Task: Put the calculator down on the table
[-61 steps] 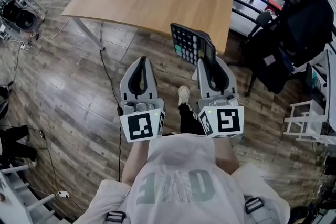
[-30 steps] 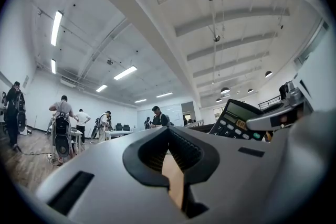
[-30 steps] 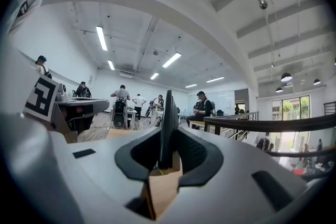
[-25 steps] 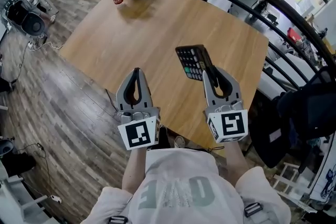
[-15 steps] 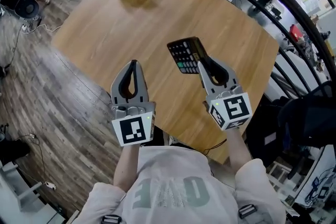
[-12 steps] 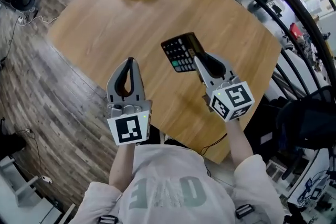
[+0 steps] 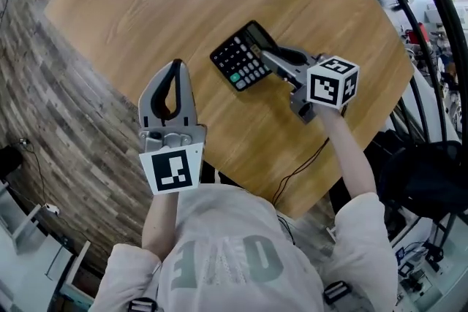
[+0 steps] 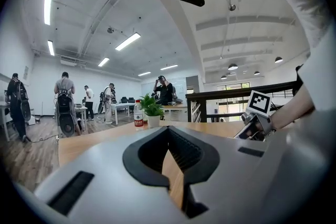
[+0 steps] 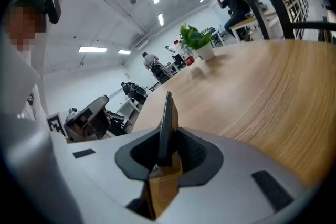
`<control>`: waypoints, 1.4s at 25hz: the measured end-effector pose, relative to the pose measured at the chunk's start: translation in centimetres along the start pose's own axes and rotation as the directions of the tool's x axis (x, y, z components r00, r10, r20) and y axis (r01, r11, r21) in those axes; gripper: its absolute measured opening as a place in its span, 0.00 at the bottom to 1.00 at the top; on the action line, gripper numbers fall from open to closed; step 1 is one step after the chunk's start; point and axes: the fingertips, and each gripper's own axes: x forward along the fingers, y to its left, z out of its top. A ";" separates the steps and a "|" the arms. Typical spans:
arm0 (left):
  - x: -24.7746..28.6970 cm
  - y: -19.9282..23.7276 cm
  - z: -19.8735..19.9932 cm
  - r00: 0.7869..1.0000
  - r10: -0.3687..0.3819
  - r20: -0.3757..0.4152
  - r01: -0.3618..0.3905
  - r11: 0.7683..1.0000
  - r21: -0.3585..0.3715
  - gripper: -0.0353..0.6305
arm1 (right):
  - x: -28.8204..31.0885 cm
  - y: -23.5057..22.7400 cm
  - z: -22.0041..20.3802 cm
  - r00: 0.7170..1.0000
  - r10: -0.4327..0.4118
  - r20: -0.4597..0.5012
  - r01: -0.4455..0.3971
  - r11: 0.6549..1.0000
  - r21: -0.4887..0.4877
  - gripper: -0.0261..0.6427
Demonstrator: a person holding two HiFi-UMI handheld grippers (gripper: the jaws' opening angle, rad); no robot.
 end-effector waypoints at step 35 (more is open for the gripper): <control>-1.7 1.0 3.8 0.991 0.011 0.132 -0.013 1.000 0.020 0.06 | -6.3 0.0 10.1 0.782 -0.499 0.373 0.613 0.723 -0.319 0.42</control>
